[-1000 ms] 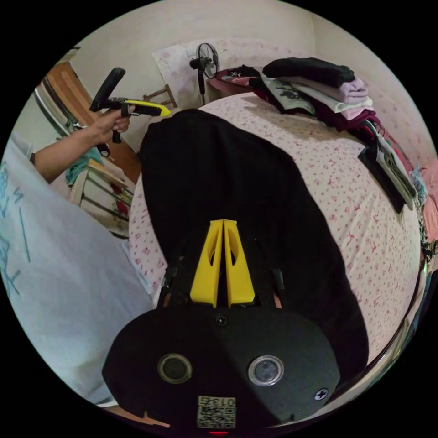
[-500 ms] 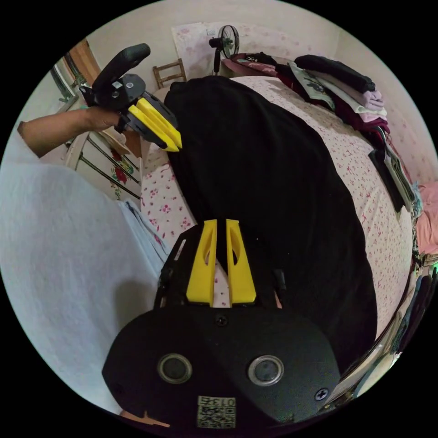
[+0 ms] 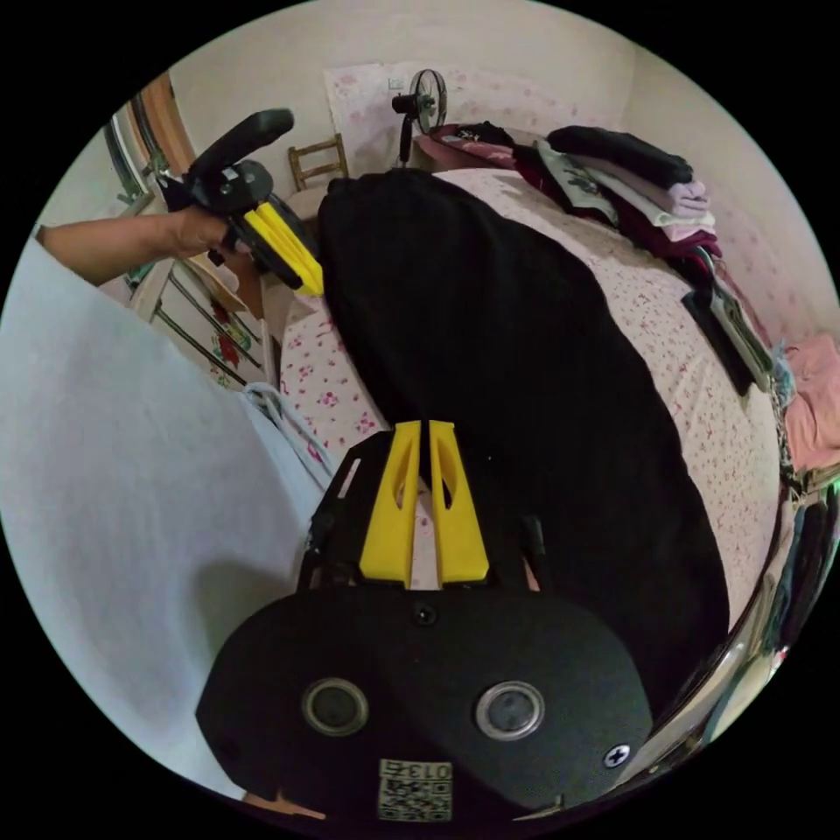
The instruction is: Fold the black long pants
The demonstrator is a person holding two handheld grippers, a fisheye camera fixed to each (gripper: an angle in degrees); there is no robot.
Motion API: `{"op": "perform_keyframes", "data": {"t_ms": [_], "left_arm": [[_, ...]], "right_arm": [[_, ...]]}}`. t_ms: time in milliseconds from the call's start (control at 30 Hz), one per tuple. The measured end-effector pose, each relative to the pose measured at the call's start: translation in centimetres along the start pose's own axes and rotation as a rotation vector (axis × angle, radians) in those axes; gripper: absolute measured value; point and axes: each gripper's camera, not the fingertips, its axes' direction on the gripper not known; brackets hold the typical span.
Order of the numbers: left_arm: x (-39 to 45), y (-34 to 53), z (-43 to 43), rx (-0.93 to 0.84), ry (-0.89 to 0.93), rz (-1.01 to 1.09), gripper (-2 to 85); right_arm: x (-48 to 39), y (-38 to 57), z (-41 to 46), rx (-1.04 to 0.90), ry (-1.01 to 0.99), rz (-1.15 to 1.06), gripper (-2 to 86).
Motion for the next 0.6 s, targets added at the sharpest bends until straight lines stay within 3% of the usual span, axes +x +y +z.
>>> {"op": "perform_keyframes", "data": {"t_ms": [200,333,433,600], "left_arm": [[2.5,-2.6,0.8,0.157,-0.063,-0.015,-0.3],[5.0,-9.0,7.5,0.124,0.023,0.015,-0.3],[6.9,-11.2,12.4,0.021,-0.001,0.047,-0.3],[6.9,-11.9,14.2,0.013,0.021,0.065,-0.3]], "right_arm": [[3.2,8.9,-3.2,0.069,0.228,0.271,0.1],[6.0,14.3,-2.8,0.002,0.342,0.46,0.2],[7.4,17.6,-2.6,-0.046,0.349,0.529,0.1],[9.4,22.9,-3.3,-0.071,0.255,0.582,0.0]]}}
